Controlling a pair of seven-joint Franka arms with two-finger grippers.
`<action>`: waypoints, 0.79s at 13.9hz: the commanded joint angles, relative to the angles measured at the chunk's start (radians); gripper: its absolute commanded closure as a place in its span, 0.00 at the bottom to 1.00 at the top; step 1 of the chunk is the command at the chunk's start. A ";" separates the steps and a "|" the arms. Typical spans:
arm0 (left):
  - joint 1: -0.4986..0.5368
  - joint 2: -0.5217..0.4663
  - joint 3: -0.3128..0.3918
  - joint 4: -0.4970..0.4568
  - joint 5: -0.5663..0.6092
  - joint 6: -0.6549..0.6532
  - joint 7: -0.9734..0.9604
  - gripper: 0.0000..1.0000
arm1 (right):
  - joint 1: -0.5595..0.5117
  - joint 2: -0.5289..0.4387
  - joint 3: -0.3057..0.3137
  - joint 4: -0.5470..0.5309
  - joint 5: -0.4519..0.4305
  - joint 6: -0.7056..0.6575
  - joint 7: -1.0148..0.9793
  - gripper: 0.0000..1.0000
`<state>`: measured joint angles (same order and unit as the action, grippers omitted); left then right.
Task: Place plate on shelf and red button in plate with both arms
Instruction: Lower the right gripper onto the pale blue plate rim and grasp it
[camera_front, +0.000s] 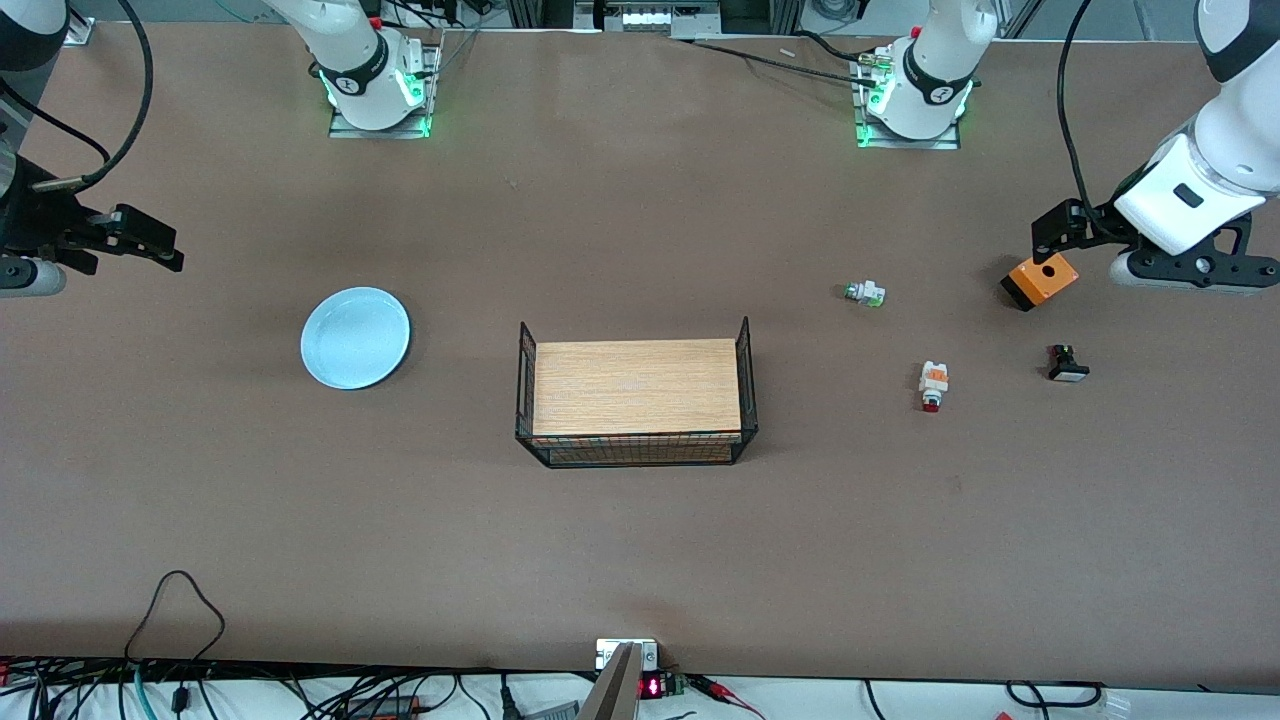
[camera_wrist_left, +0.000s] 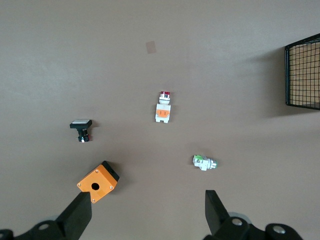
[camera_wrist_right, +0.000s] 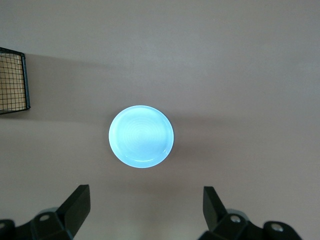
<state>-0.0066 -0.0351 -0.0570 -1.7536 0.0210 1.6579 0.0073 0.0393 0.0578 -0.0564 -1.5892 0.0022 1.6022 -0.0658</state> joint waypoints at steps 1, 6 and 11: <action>0.002 0.011 0.002 0.029 -0.006 -0.024 0.003 0.00 | 0.005 -0.009 -0.002 0.012 -0.005 -0.036 0.029 0.00; 0.002 0.011 0.002 0.029 -0.006 -0.024 0.002 0.00 | 0.001 0.005 -0.002 0.012 -0.004 -0.036 0.046 0.00; 0.002 0.011 0.002 0.029 -0.006 -0.024 0.002 0.00 | -0.001 0.069 -0.002 0.002 -0.013 -0.036 0.044 0.00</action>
<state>-0.0060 -0.0351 -0.0557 -1.7536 0.0210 1.6574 0.0073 0.0391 0.0964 -0.0572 -1.5949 0.0022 1.5712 -0.0358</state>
